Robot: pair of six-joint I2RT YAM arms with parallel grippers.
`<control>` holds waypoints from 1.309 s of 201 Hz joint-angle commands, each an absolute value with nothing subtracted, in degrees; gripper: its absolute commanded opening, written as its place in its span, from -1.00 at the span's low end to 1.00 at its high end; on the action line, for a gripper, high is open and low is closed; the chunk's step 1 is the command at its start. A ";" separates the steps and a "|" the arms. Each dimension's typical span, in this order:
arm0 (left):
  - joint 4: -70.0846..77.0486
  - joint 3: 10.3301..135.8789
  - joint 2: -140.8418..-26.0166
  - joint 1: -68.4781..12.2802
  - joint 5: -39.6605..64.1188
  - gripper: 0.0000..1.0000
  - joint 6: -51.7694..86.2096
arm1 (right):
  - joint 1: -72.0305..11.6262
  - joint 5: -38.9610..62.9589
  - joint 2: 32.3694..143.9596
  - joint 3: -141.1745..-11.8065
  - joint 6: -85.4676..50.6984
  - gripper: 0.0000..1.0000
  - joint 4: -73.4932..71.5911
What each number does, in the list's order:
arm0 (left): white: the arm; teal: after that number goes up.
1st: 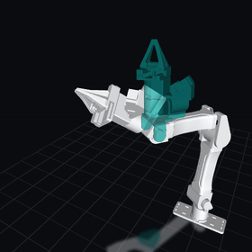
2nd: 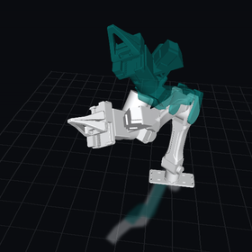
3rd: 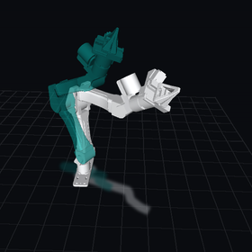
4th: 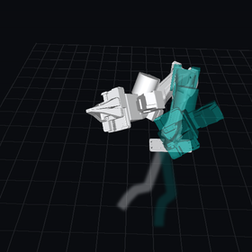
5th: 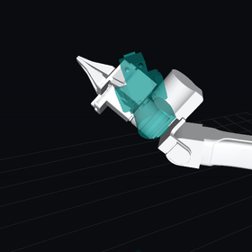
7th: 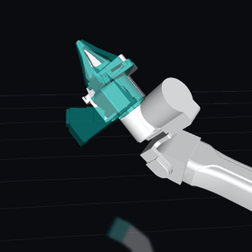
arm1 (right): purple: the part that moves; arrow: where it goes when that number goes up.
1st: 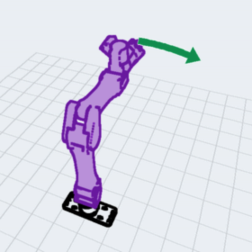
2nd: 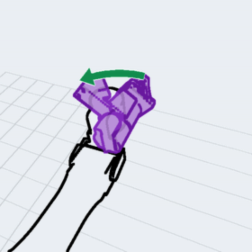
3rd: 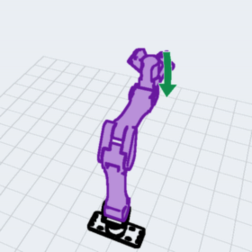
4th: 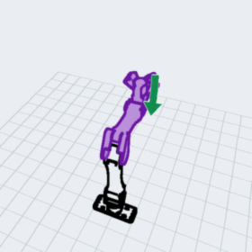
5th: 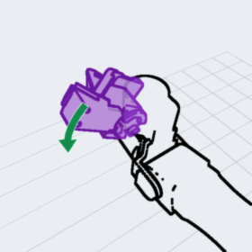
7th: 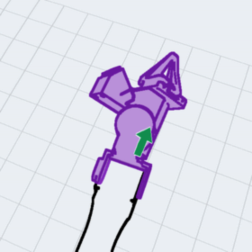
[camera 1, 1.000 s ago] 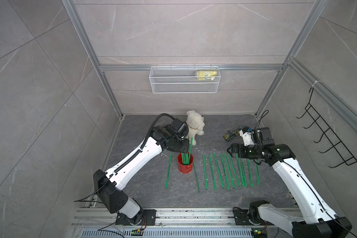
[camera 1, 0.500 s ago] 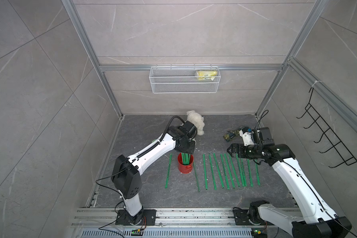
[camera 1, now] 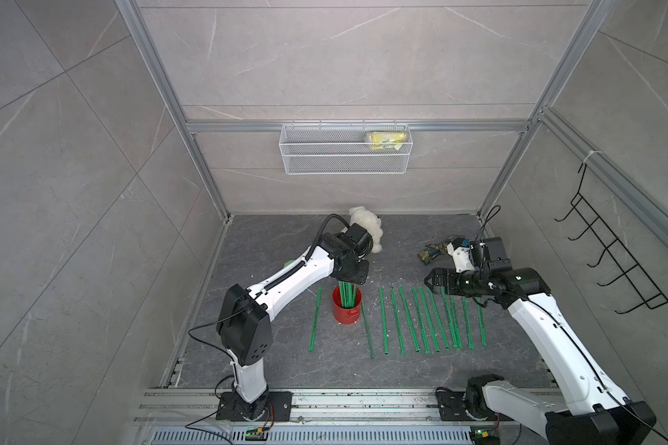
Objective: Take the straws out of the storage container
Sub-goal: Pick up the straw from the container.
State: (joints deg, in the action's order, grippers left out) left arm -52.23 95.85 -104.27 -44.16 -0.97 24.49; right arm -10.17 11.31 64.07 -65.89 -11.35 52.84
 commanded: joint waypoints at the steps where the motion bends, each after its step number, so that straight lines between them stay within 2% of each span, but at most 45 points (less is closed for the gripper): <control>1: -52.12 98.34 -105.21 -44.21 -0.44 -0.23 23.13 | -10.60 10.44 64.16 -66.36 -11.22 1.00 53.08; 45: -52.03 98.70 -106.47 -44.21 -0.35 -0.37 23.09 | -10.58 10.42 64.16 -66.44 -11.13 1.00 53.18; 137: -52.38 98.50 -106.30 -44.21 -0.91 -0.85 23.12 | -10.63 10.32 63.90 -67.06 -11.23 1.00 53.69; 263: -55.78 100.72 -101.09 -44.23 -2.72 -0.90 22.42 | -10.61 11.13 62.93 -68.46 -11.94 1.00 54.21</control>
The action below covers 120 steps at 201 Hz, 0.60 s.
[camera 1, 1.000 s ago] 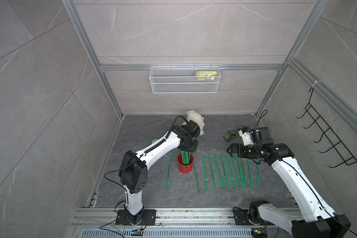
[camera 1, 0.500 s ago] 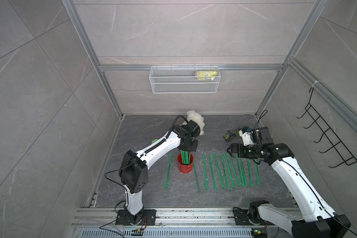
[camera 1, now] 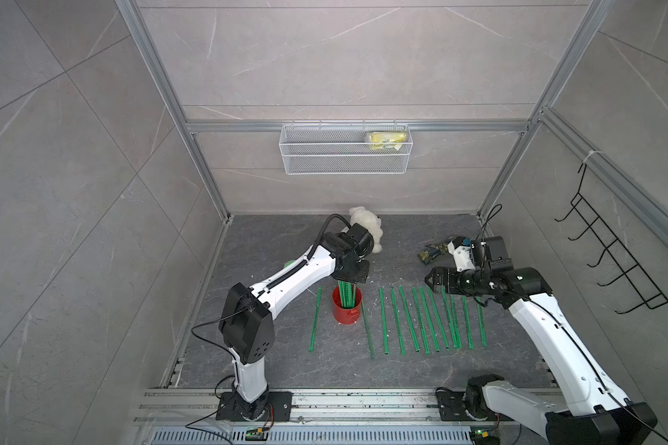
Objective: Take the straws out of the storage container
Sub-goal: Pick up the straw from the container.
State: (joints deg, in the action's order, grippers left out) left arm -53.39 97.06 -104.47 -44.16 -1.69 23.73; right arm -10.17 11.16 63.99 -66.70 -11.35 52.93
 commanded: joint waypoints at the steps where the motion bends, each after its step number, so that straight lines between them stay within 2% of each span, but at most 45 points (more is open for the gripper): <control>1: -55.84 100.77 -101.04 -44.22 -2.68 -0.90 22.42 | -10.58 11.10 62.89 -68.47 -11.95 1.00 54.22; 69: -61.26 108.42 -99.95 -44.29 -1.53 -0.90 21.45 | -10.61 11.45 62.97 -68.77 -12.23 1.00 54.07; 95: -68.35 117.32 -98.90 -44.25 -2.72 -0.90 20.41 | -10.61 11.90 63.58 -69.38 -12.25 1.00 53.90; 120: -80.51 131.04 -99.87 -44.21 -6.51 -0.88 18.34 | -10.62 12.38 64.22 -70.00 -12.31 1.00 53.35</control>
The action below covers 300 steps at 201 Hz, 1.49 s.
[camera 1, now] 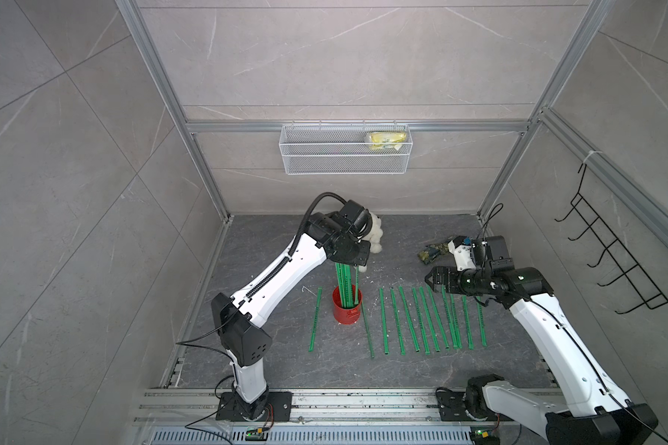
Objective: Take the straws out of the storage container
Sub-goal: Pick up the straw from the container, then place the straw at the center of the board.
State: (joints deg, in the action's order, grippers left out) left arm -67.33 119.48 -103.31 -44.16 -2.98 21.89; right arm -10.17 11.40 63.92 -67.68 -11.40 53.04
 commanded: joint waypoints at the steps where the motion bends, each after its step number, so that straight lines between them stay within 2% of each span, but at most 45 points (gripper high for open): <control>1: -81.04 131.57 -99.95 -44.21 -6.68 -0.88 18.22 | -10.58 12.43 64.24 -70.03 -12.39 1.00 53.35; 20: -89.38 139.84 -100.76 -43.97 -10.40 -0.88 17.81 | -10.61 13.00 64.62 -70.23 -12.57 1.00 52.78; 37: -93.42 140.61 -99.71 -43.08 -12.96 -0.88 17.94 | -10.68 13.44 65.03 -70.23 -12.74 1.00 52.48; 113: -93.50 117.50 -94.27 -28.82 -9.40 -0.88 21.38 | -10.98 14.15 65.58 -69.79 -12.57 1.00 52.64; 162: -89.56 108.07 -101.37 -25.08 -5.02 -0.86 19.92 | -11.03 13.46 65.05 -68.42 -12.13 1.00 53.17; 227: -85.14 105.12 -115.21 -24.19 0.93 -0.86 17.41 | -11.00 12.47 64.25 -66.28 -11.74 1.00 53.32; 300: -81.37 101.40 -120.67 -23.53 2.17 -0.86 16.85 | -11.05 12.26 64.78 -65.66 -11.46 1.00 52.87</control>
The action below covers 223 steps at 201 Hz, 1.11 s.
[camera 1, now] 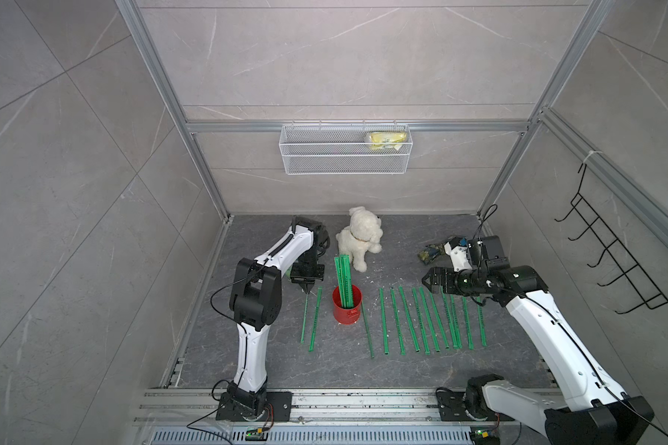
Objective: Take the straws out of the storage container
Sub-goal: Place the straw at the center of the board.
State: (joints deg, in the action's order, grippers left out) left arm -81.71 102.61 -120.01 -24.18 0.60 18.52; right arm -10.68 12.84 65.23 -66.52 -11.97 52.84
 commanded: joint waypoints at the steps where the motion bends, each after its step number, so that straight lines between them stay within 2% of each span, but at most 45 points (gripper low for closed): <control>1: -81.29 101.33 -120.67 -23.50 2.14 -0.86 16.86 | -11.06 12.28 64.78 -65.66 -11.49 1.00 52.85; 85: -77.58 97.66 -121.51 -21.73 4.17 -0.85 16.09 | -11.06 12.66 65.47 -65.57 -11.85 1.00 52.30; 148: -76.13 96.77 -121.82 -21.18 4.87 -0.67 16.16 | -11.07 12.66 65.81 -66.25 -11.95 1.00 52.64; 223: -74.99 95.05 -121.82 -21.18 4.99 -0.66 16.18 | -11.15 12.67 65.74 -66.27 -12.22 1.00 52.59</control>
